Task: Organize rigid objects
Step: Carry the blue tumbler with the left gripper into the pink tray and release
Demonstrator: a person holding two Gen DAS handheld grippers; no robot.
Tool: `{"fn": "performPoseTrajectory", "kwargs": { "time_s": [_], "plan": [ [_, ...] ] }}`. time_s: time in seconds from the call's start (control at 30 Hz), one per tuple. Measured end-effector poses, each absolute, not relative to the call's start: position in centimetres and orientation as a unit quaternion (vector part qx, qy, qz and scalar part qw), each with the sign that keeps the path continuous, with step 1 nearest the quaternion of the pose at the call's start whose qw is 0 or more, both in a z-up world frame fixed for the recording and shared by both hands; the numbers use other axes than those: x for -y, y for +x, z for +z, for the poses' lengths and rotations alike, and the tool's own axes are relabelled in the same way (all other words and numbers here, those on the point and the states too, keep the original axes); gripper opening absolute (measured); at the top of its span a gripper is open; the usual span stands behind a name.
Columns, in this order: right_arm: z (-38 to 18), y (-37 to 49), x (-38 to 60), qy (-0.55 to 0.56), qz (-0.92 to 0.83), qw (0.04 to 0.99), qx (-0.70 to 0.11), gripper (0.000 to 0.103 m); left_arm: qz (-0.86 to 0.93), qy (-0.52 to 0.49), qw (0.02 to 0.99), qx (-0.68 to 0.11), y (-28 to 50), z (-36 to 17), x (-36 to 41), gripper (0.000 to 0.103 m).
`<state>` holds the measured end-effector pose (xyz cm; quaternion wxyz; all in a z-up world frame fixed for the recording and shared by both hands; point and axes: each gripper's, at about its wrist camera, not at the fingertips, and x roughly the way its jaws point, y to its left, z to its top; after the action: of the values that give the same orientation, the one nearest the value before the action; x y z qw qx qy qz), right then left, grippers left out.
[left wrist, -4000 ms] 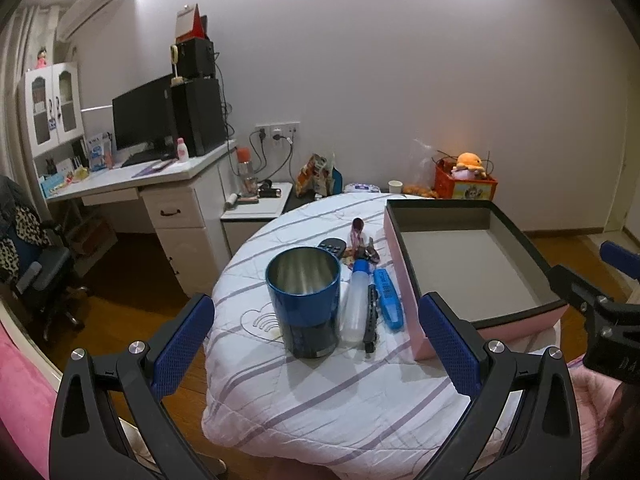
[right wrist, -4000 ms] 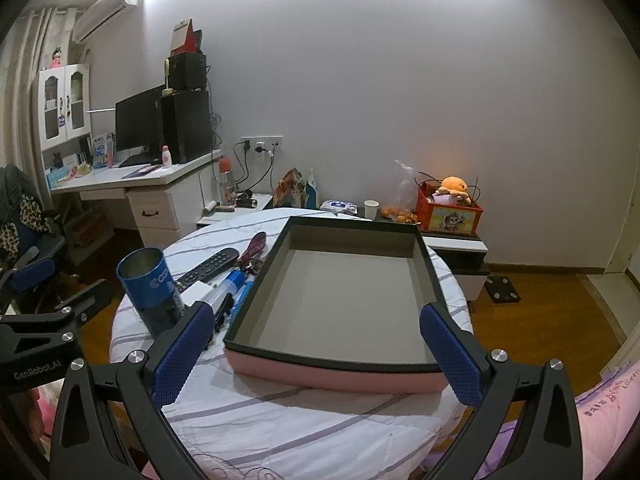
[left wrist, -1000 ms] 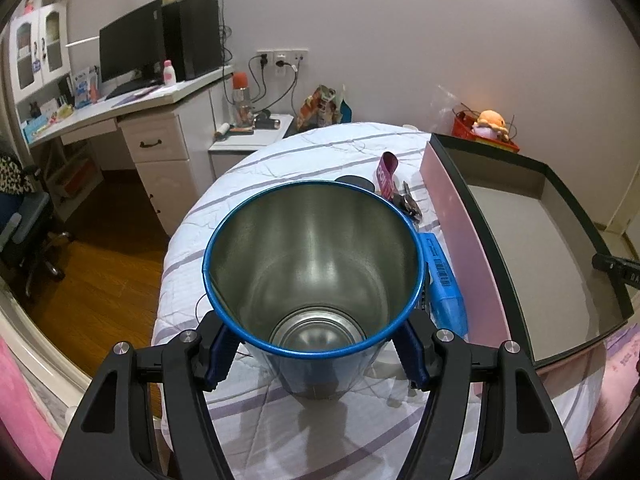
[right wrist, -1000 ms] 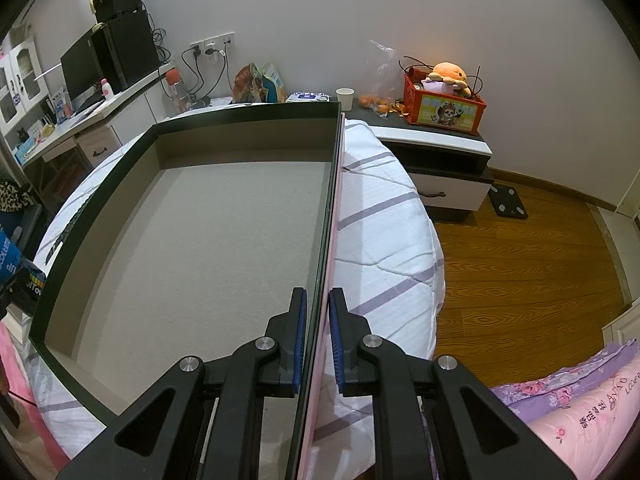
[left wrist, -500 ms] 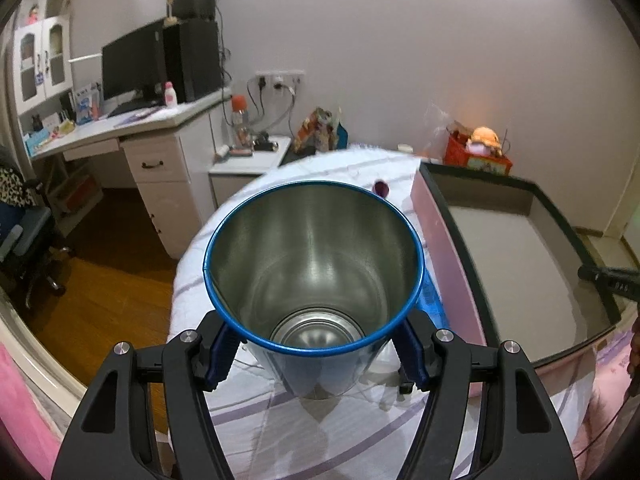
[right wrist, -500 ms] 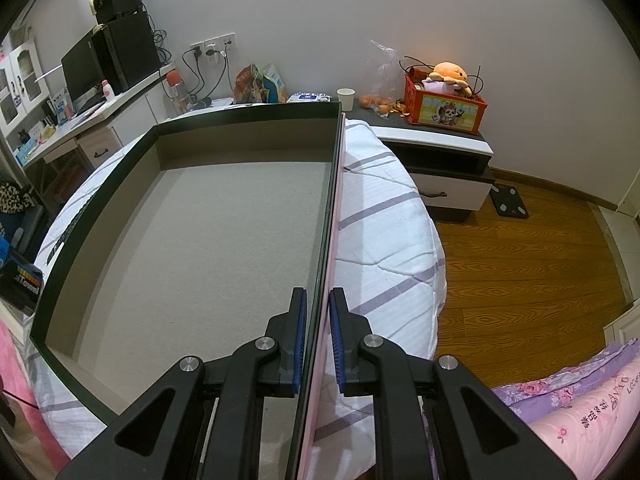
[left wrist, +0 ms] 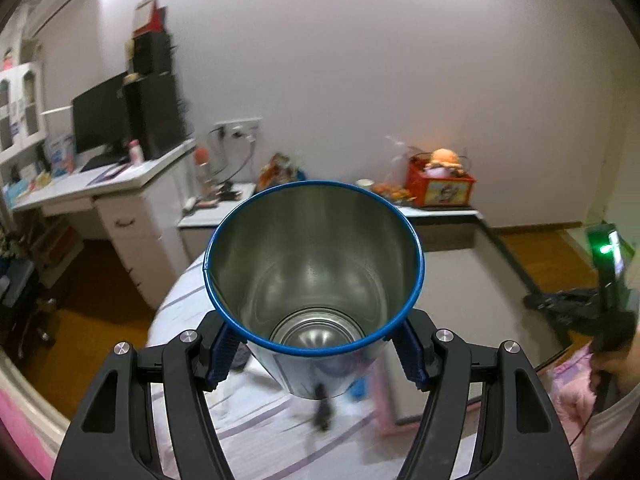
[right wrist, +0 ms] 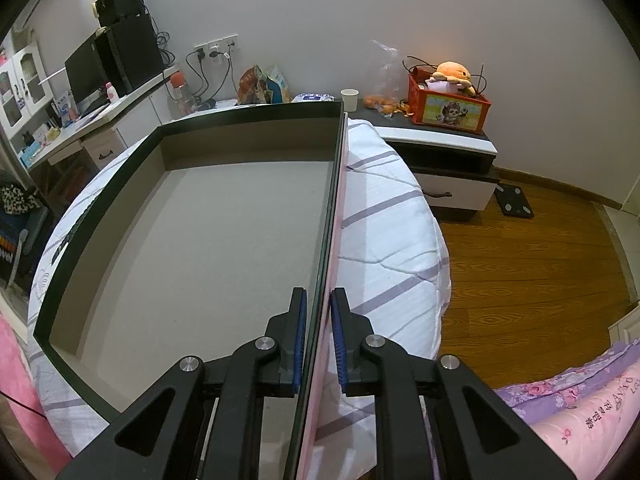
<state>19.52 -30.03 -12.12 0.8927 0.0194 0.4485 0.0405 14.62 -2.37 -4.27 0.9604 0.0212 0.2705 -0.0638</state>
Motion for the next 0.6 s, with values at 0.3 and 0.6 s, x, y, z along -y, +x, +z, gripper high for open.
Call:
{"fn": "performPoseTrajectory", "kwargs": {
  "time_s": [0.3, 0.6],
  "plan": [
    [-12.2, 19.6, 30.1, 0.030, 0.046, 0.891, -0.450, 0.014, -0.123, 0.038, 0.950, -0.283, 18.5, -4.9, 9.5, 0.068],
    [-12.3, 19.5, 30.2, 0.035, 0.046, 0.892, -0.448, 0.015, -0.129, 0.049, 0.934, -0.331, 24.1, -8.2, 13.5, 0.068]
  ]
}}
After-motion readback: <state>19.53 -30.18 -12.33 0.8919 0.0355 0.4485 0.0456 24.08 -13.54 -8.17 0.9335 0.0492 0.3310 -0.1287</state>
